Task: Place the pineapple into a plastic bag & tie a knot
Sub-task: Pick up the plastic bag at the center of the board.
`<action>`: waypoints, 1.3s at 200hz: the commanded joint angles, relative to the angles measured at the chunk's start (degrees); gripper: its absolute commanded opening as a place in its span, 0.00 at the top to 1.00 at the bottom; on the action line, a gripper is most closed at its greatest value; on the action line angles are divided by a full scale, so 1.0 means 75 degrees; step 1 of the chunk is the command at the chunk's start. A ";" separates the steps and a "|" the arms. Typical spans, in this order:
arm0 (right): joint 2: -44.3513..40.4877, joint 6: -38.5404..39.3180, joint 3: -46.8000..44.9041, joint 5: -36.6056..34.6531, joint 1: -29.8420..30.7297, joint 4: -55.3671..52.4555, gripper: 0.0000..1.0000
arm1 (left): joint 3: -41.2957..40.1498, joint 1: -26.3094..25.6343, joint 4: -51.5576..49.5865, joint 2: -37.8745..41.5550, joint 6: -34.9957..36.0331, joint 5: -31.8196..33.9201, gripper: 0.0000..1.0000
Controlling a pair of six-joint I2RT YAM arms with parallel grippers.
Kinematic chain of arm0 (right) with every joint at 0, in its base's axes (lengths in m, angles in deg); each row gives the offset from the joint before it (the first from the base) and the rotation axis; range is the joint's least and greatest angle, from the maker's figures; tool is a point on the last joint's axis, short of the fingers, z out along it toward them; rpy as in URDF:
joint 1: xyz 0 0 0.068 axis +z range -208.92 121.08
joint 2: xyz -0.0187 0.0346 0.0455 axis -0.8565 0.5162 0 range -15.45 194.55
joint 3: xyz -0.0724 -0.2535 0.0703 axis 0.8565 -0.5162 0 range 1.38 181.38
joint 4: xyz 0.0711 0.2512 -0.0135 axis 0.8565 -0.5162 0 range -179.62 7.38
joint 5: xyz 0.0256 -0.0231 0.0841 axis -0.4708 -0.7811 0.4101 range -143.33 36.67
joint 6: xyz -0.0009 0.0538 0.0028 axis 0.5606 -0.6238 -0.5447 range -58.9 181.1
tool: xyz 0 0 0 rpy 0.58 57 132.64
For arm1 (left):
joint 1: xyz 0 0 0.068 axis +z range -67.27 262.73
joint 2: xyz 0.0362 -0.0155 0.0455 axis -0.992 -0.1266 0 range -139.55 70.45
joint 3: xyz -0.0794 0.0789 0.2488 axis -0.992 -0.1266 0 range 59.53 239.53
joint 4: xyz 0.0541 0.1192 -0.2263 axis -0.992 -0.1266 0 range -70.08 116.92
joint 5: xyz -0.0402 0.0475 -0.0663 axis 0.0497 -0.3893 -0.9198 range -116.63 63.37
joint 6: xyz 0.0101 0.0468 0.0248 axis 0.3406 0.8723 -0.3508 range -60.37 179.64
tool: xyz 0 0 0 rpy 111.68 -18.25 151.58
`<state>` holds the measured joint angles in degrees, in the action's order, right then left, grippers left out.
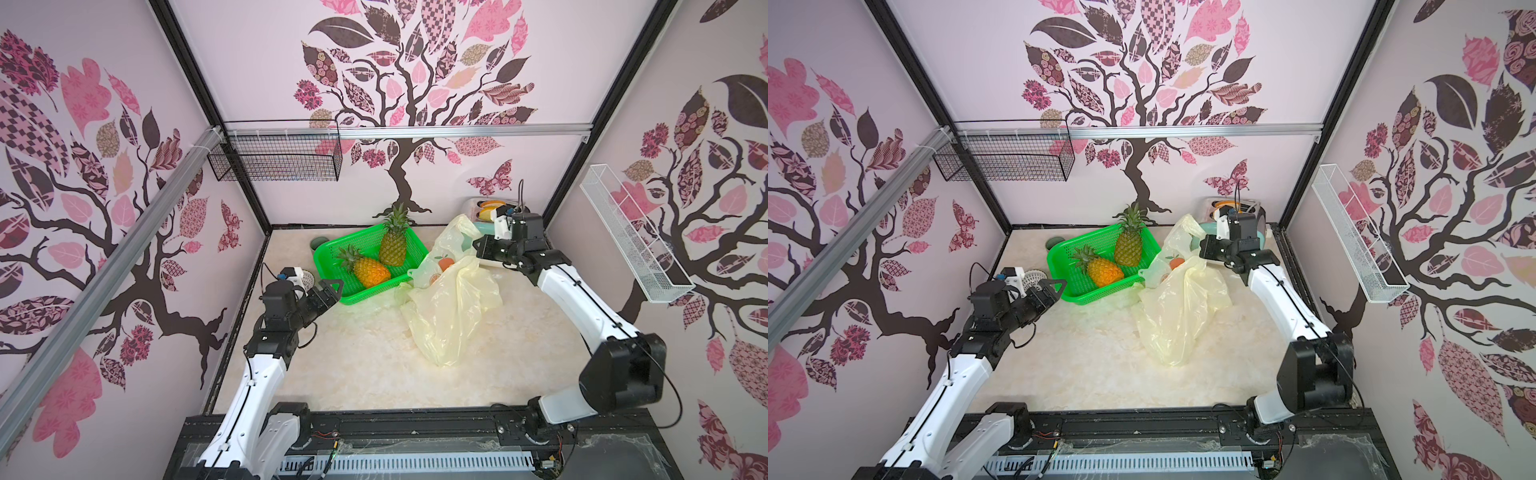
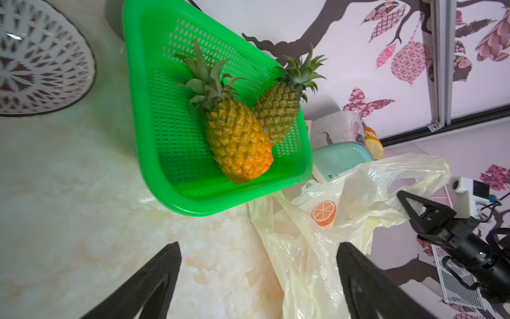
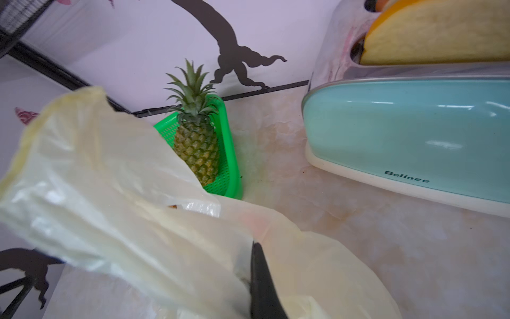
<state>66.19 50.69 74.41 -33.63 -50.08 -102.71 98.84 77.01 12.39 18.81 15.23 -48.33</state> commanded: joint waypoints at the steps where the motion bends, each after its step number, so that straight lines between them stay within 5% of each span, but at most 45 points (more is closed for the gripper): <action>1: -0.0726 0.0144 -0.0406 0.0611 0.0061 0.0797 1.00 | 0.0496 -0.0836 -0.0331 -0.0237 -0.0337 0.0327 0.08; 84: -0.3113 0.0579 -0.2514 0.1727 0.0153 0.3199 1.00 | 0.1194 -0.3277 -0.0084 -0.1517 -0.2822 0.2445 0.18; 143: -0.3729 0.0779 -0.2735 0.2288 0.0169 0.3430 1.00 | 0.2200 -0.3463 -0.0432 -0.2907 -0.4580 0.2073 0.19; 229: -0.3877 0.1033 -0.2725 0.2122 0.0181 0.3242 1.00 | 0.2855 -0.3929 -0.1863 -0.3545 -0.5290 0.2200 0.14; 260: -0.4008 0.1209 -0.2822 0.2216 0.0216 0.3254 1.00 | 0.2903 -0.4019 -0.2111 -0.3908 -0.5440 0.2052 0.24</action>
<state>37.78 57.92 53.34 -17.39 -48.95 -78.54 119.34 47.07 -0.15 -8.44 -23.93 -32.87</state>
